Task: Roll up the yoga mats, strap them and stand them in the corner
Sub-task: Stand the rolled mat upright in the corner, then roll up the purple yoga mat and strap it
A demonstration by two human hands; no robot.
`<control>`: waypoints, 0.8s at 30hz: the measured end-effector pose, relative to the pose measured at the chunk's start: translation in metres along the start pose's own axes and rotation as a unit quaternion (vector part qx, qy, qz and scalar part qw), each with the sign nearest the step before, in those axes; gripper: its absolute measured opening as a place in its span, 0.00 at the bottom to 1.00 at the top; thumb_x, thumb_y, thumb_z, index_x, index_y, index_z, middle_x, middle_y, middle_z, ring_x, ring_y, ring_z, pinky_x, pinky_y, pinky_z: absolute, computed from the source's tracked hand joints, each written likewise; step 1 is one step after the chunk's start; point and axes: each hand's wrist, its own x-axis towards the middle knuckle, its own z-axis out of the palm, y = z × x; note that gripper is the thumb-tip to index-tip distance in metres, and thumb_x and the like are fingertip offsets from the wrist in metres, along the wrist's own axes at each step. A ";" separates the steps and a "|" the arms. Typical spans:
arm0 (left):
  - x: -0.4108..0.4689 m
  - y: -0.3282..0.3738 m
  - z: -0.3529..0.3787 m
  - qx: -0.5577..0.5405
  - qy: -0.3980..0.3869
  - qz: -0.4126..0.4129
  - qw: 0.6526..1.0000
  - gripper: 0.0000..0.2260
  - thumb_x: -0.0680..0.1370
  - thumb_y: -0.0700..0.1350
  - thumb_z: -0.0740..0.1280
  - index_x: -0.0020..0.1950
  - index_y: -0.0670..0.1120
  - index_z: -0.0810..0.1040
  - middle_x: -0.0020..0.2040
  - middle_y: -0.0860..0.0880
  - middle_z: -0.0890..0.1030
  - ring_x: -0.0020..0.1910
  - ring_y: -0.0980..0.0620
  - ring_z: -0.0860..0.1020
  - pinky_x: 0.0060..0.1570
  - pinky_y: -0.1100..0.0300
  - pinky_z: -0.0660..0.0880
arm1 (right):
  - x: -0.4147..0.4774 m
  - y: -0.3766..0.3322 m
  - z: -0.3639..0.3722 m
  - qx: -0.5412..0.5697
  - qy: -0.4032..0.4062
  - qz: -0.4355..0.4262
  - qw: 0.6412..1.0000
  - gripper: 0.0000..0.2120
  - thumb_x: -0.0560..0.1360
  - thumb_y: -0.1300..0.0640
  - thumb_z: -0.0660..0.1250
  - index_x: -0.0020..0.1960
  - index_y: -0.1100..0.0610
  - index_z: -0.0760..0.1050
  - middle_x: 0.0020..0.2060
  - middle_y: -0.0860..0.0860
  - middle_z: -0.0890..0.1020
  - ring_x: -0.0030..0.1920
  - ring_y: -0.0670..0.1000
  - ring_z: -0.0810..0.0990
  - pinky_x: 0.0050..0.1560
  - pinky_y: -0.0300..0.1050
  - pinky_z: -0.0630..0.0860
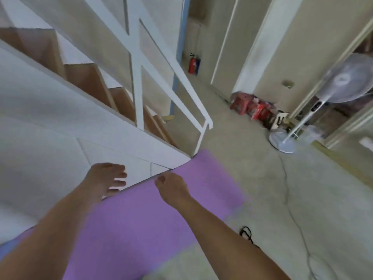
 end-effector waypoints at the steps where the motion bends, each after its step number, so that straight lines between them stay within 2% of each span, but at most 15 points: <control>1: 0.000 0.003 0.024 0.005 -0.019 -0.001 1.000 0.06 0.81 0.41 0.66 0.56 0.40 0.78 0.50 0.40 0.82 0.48 0.41 0.79 0.48 0.52 0.73 | -0.007 0.022 -0.015 0.008 0.011 0.033 0.999 0.15 0.81 0.48 0.57 0.59 0.54 0.76 0.56 0.53 0.81 0.55 0.57 0.79 0.52 0.48 0.76; 5: 0.000 0.003 0.105 0.040 -0.099 0.006 0.994 0.06 0.81 0.43 0.67 0.54 0.41 0.79 0.48 0.42 0.83 0.43 0.42 0.81 0.48 0.51 0.75 | -0.046 0.109 -0.058 0.051 0.071 0.122 0.989 0.10 0.80 0.50 0.60 0.53 0.53 0.78 0.50 0.52 0.82 0.49 0.56 0.80 0.49 0.47 0.78; 8: 0.003 -0.002 0.152 0.052 -0.121 0.010 0.991 0.04 0.80 0.43 0.67 0.49 0.43 0.78 0.47 0.43 0.83 0.43 0.43 0.81 0.49 0.50 0.75 | -0.061 0.171 -0.075 0.053 0.104 0.171 0.978 0.10 0.78 0.52 0.63 0.50 0.56 0.79 0.47 0.53 0.84 0.49 0.56 0.81 0.50 0.48 0.79; 14: 0.028 -0.002 0.234 0.105 -0.142 -0.004 0.984 0.08 0.80 0.44 0.66 0.56 0.42 0.79 0.49 0.43 0.85 0.44 0.43 0.83 0.48 0.50 0.78 | -0.055 0.263 -0.099 0.090 0.126 0.228 0.961 0.10 0.76 0.53 0.63 0.46 0.58 0.80 0.42 0.56 0.84 0.47 0.58 0.82 0.49 0.51 0.80; 17: 0.061 -0.005 0.282 0.116 -0.119 -0.015 0.986 0.07 0.79 0.43 0.66 0.55 0.43 0.78 0.48 0.43 0.84 0.44 0.42 0.83 0.47 0.51 0.77 | -0.021 0.313 -0.113 0.104 0.105 0.246 0.958 0.11 0.76 0.54 0.62 0.46 0.60 0.80 0.44 0.59 0.84 0.47 0.60 0.82 0.49 0.54 0.79; 20: 0.104 -0.018 0.347 0.130 -0.098 -0.075 0.984 0.02 0.80 0.41 0.65 0.51 0.44 0.77 0.44 0.44 0.82 0.44 0.43 0.80 0.42 0.56 0.73 | 0.033 0.377 -0.125 0.111 0.065 0.269 0.955 0.10 0.76 0.53 0.62 0.47 0.55 0.80 0.45 0.56 0.84 0.48 0.59 0.82 0.50 0.52 0.80; 24: 0.182 -0.044 0.472 0.173 -0.078 -0.142 0.971 0.05 0.79 0.38 0.64 0.44 0.46 0.75 0.42 0.44 0.77 0.35 0.48 0.73 0.35 0.61 0.66 | 0.144 0.491 -0.143 0.137 0.015 0.302 0.943 0.10 0.74 0.52 0.63 0.49 0.53 0.81 0.48 0.54 0.84 0.51 0.58 0.82 0.53 0.52 0.79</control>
